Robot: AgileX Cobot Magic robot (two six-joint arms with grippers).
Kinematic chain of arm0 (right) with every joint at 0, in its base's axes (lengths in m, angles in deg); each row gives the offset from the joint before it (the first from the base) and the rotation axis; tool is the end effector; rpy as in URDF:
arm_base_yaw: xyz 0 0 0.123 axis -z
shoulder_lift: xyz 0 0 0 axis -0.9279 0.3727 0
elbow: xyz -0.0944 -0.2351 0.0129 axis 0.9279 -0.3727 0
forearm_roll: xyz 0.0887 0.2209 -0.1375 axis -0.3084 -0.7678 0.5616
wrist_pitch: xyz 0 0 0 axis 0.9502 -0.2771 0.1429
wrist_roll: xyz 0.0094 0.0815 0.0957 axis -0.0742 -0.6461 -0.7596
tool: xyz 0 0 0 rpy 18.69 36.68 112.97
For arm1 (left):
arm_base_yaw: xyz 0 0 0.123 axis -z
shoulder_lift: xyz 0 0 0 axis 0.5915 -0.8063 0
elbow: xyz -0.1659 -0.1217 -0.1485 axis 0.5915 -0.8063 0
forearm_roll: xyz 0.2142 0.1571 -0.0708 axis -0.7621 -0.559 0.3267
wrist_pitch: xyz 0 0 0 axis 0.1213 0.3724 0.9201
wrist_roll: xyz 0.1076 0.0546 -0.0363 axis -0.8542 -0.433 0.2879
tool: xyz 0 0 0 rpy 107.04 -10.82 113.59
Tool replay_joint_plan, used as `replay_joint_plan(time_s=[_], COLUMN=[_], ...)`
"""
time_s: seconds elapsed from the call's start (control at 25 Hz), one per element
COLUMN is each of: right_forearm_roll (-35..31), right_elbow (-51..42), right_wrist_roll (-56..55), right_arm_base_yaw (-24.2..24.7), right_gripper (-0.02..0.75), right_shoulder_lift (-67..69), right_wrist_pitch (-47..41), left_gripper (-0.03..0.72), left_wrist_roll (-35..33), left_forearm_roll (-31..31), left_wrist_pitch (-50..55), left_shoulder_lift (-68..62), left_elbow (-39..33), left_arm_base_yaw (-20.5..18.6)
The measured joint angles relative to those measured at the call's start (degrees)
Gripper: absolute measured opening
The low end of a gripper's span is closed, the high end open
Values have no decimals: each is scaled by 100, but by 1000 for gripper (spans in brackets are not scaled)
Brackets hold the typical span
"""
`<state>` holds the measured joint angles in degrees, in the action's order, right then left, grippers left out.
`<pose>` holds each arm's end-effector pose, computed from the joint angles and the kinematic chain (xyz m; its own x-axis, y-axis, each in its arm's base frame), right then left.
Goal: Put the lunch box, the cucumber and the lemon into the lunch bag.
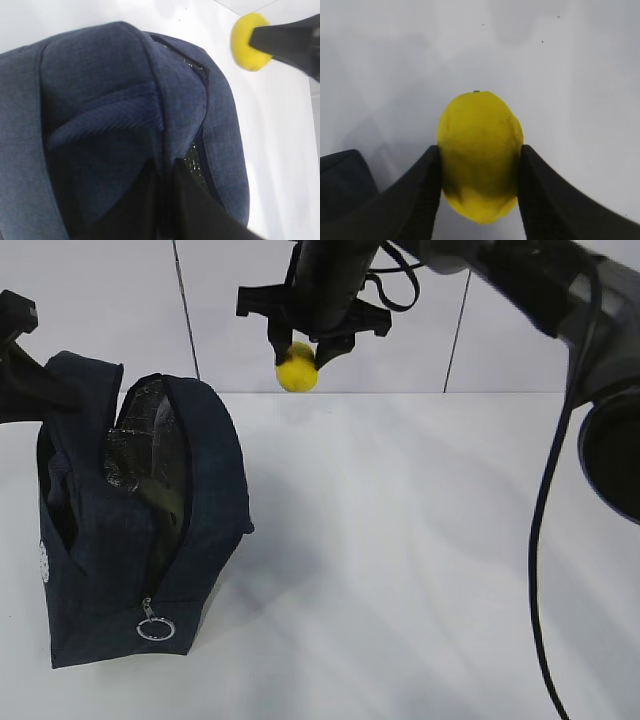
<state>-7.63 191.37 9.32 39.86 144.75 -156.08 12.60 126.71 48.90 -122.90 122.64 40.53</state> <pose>0.4804 0.2527 0.2293 -0.8775 0.0240 -0.4789 -0.0803 0.9773 0.1961 0.3212 -0.0858 0.2234 -0.8337 -0.3437 -0.4323 0.0087 0.7745 -0.6326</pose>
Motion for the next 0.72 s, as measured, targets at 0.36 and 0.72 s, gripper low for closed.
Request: replay_joint_plan(time_s=[0.36,0.72], right_forearm_roll=[-866,-1250], right_elbow=[13,-275], right_wrist_roll=[572,843], right_arm_base_yaw=[-122,-773], right_gripper=[377,377], right_shoulder_lift=[-841,-1390], right_wrist_pitch=[-55,-78], left_gripper=[21,21], left_wrist_roll=[0,0], left_forearm_roll=[0,0], left_wrist_pitch=[0,0], left_shoulder_lift=[0,0], left_elbow=[0,0], left_arm_base_yaw=[0,0])
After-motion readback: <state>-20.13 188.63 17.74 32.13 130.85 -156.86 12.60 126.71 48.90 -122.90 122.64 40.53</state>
